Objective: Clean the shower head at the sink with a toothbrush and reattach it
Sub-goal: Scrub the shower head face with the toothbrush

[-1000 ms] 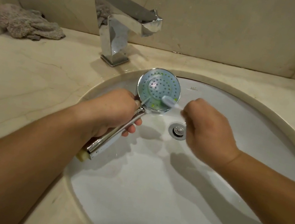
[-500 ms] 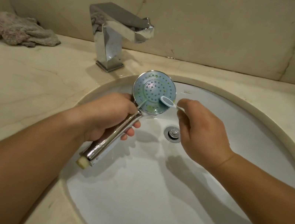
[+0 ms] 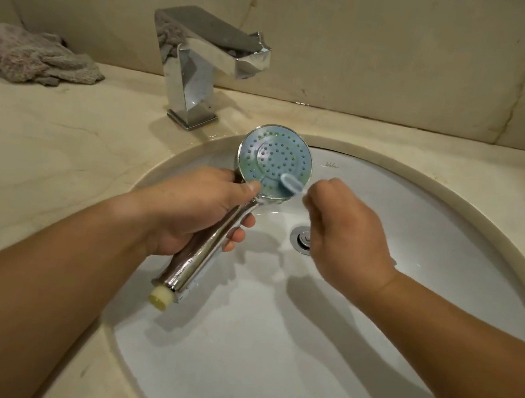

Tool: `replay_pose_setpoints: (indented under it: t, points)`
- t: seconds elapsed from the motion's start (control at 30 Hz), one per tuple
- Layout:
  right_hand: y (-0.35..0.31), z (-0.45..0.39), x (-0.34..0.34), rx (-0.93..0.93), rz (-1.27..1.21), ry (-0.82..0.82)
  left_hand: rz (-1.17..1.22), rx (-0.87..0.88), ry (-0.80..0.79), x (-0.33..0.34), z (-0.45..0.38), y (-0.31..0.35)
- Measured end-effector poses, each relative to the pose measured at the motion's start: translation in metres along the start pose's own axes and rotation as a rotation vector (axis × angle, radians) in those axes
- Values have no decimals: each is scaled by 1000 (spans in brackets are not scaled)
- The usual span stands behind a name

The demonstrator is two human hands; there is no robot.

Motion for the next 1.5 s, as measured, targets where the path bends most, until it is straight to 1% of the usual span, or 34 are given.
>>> replay_pose_setpoints:
  t: [0.07,0.1,0.17,0.2,0.23,0.3,0.33,0.43,0.47,0.53,0.57,0.6,0.67,0.7,0.73,0.8,0.83,0.9,0.93,0.97,1.03,1.07,1.17,1.27,1.4,1.5]
  points:
    - [-11,7,5,-86,39,-45,-40,13,-6,2,0,1]
    - [-9,6,4,-59,37,-40,-53,19,-4,2,0,2]
    - [5,-4,-5,82,-5,27,-55,36,11,2,-1,4]
    - [11,-7,-7,119,-18,45,-57,44,20,1,-1,4]
    - [10,-5,-5,95,-11,37,-68,48,29,-1,-1,4]
    - [0,3,-1,-21,15,6,-101,52,35,-2,-1,5]
    - [2,3,-1,-10,8,7,-108,55,35,-2,-2,6]
    - [28,-11,-8,230,-75,68,-94,77,41,-2,-2,8]
    - [27,-11,-7,221,-79,68,-105,81,43,-3,-2,8]
    - [9,-2,-3,79,-51,42,-141,84,38,-3,-2,8]
    - [4,0,-1,36,-47,36,-150,87,36,-3,-2,8]
    - [8,-2,-1,61,-48,48,-154,92,36,-3,-2,9]
    - [25,-13,-9,221,-91,103,-166,104,36,-3,-2,11]
    - [28,-15,-10,250,-94,109,-178,108,37,-3,-3,11]
    - [22,-13,-8,205,-74,99,-194,107,35,-3,-3,10]
    - [4,-3,-2,57,-40,53,-233,106,23,-2,-3,9]
    - [3,-4,-2,55,-40,49,-246,108,21,-2,-3,9]
    - [19,-15,-7,209,-74,89,-254,113,15,0,-3,9]
    - [24,-19,-9,257,-82,106,-264,115,15,-1,-3,9]
    - [20,-19,-9,226,-65,113,-281,115,14,-1,-4,9]
    - [3,-11,-4,83,-20,83,-323,107,10,-2,-5,7]
    - [1,-10,-3,64,-14,72,-336,106,7,-1,-5,7]
    - [12,-21,-10,178,-59,119,-359,121,-5,-1,-6,6]
    - [2,-17,-6,84,-31,69,-406,128,-13,-1,-7,4]
    - [10,-22,-11,184,-81,111,-418,145,-6,-2,-8,3]
    - [-5,-17,-6,59,-49,74,-445,149,-17,-2,-9,1]
Point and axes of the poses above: each hand's wrist, its own z-axis away from the middle knuckle, its own x-axis out of the palm, y = z × x, the point moved 7 cm from there along -z, towards the middle knuckle, and after that the axes turned 15 degrees about x, right-handed, at the moved point
